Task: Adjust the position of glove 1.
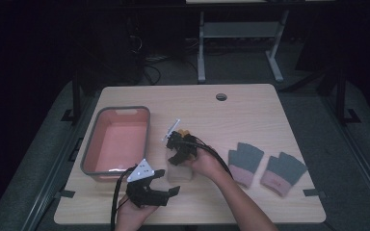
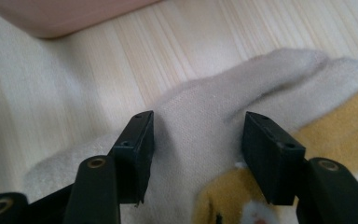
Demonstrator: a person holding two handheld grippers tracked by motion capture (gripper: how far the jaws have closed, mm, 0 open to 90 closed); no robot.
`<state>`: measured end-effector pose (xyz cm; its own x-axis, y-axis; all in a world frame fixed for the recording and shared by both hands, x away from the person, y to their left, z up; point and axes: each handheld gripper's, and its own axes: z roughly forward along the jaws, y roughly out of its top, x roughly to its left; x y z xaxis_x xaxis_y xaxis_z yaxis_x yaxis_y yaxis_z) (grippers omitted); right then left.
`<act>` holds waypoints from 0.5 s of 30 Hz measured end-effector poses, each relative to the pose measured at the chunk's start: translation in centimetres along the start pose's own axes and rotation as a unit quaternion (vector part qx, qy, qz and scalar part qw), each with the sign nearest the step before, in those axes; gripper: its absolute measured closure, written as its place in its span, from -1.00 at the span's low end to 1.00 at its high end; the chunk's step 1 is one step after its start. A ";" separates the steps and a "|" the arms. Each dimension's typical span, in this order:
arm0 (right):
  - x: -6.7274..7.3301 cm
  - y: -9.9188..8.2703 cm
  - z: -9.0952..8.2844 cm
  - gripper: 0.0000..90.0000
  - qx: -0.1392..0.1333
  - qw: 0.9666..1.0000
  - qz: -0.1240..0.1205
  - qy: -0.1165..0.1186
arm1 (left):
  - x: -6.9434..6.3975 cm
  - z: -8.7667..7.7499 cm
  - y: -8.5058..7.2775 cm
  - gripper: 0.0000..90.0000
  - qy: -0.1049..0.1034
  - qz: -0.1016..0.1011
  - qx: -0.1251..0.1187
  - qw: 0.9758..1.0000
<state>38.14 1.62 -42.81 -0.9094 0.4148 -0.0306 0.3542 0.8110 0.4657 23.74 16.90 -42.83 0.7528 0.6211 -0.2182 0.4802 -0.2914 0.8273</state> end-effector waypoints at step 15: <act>-0.8 -2.9 -1.5 0.00 0.005 0.999 0.036 -0.005 | -0.1 0.5 0.1 -0.60 -0.004 -0.005 0.010 1.000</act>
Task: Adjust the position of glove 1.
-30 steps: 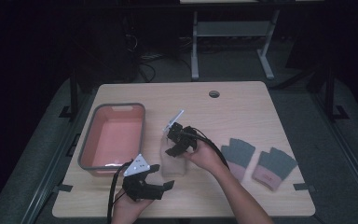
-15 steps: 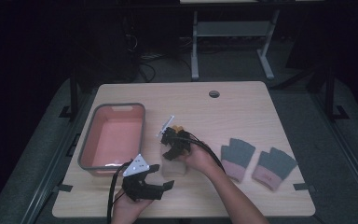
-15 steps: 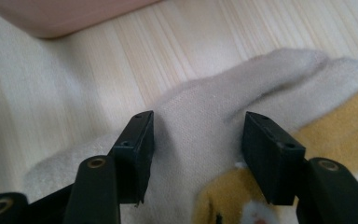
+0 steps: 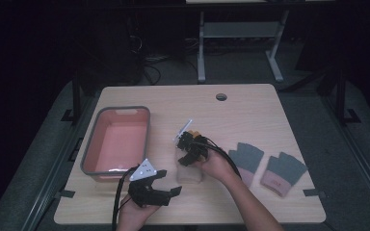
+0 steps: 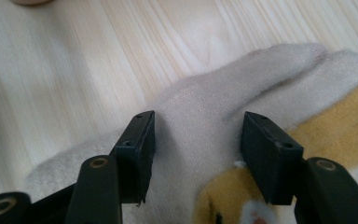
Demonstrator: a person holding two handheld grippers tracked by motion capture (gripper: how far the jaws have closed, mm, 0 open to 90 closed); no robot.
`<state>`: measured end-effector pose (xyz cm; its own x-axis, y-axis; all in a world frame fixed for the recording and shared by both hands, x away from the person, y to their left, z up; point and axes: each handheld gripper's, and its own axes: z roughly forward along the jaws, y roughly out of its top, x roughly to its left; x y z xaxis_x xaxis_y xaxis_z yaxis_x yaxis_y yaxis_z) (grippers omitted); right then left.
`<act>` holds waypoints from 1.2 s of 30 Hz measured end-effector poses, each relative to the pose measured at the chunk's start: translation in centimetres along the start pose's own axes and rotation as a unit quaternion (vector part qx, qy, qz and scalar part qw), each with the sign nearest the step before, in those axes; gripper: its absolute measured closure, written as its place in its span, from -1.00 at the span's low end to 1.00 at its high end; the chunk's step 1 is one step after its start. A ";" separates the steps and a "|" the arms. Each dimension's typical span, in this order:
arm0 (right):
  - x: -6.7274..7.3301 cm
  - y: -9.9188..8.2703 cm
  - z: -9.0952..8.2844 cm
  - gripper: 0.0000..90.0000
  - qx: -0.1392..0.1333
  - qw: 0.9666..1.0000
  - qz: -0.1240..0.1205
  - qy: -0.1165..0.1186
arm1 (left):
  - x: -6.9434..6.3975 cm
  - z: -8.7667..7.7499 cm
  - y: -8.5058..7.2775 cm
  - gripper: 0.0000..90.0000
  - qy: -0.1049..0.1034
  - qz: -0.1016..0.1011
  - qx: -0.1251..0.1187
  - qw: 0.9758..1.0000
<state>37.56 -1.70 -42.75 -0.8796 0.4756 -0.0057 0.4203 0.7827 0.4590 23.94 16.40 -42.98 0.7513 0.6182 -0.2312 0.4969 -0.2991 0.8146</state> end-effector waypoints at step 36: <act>-2.0 -8.4 -3.7 -0.32 -0.098 0.976 0.192 0.033 | 2.7 6.4 3.4 -0.32 0.033 -0.137 0.090 0.986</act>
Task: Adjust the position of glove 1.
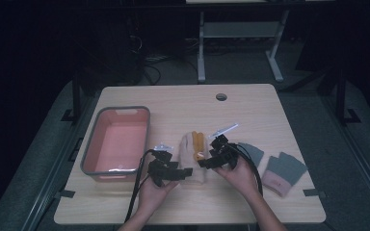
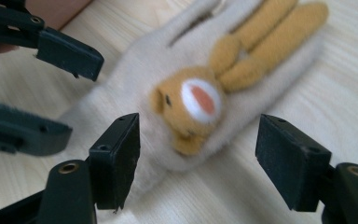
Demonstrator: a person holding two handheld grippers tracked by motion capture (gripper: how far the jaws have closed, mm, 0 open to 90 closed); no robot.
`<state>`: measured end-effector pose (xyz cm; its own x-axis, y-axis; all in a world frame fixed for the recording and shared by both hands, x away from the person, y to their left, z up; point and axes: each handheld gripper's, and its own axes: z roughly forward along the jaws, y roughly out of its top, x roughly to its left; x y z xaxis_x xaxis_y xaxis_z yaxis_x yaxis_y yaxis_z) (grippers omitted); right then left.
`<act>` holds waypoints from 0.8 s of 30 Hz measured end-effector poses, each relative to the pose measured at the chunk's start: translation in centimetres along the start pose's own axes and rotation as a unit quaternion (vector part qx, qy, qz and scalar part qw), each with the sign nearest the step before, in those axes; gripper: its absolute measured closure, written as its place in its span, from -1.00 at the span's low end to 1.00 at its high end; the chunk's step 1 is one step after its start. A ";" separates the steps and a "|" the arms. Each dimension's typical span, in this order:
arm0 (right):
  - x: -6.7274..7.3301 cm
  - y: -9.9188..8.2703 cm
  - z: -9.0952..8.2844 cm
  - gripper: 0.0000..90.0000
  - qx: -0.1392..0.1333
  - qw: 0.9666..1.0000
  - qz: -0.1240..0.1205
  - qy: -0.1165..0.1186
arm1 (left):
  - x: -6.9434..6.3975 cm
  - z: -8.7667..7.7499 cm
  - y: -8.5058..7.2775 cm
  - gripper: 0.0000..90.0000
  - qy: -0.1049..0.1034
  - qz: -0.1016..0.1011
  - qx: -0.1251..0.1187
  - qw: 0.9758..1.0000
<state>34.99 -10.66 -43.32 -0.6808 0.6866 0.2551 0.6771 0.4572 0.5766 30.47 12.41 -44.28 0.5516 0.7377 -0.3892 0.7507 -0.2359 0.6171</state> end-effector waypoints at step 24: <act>-0.5 -1.1 2.2 0.00 -0.002 0.994 0.110 0.026 | 0.8 1.3 -0.1 -0.02 0.006 -0.013 0.042 0.999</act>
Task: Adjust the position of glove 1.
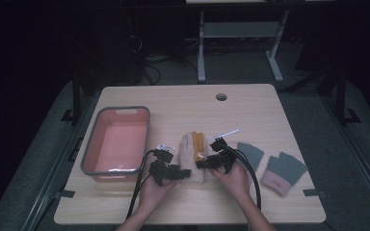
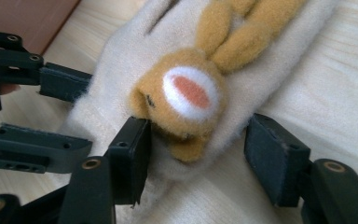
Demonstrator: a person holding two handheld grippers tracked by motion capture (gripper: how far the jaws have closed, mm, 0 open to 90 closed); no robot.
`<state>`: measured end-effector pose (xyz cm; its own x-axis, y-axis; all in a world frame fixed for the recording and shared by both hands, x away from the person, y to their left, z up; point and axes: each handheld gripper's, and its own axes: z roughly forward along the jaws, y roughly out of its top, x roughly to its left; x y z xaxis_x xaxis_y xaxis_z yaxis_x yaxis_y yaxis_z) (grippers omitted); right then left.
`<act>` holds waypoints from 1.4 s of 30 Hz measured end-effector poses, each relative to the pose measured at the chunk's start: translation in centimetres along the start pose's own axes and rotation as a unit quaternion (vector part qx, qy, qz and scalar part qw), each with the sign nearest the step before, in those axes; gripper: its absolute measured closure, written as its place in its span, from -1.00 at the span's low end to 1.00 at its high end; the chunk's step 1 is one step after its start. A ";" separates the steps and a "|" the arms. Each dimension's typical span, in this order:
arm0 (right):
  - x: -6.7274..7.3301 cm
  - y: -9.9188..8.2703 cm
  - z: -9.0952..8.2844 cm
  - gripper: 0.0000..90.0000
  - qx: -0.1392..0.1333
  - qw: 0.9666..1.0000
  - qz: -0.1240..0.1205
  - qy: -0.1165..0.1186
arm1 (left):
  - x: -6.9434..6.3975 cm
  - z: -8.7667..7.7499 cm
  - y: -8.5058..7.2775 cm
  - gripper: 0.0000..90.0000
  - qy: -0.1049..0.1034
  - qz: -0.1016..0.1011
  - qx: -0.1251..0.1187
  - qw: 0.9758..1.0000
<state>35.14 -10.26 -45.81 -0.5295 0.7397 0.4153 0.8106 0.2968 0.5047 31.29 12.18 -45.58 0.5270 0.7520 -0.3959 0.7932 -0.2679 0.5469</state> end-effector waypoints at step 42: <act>-1.1 0.0 1.0 0.77 -0.004 0.991 0.091 0.096 | 1.5 0.6 1.1 0.54 -0.073 -0.030 0.019 0.997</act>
<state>35.97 -10.50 -46.98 -0.4125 0.6513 0.6369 0.8959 0.1635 0.4130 33.16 12.65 -45.99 0.5147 0.6727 -0.5316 0.8340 -0.2491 0.4923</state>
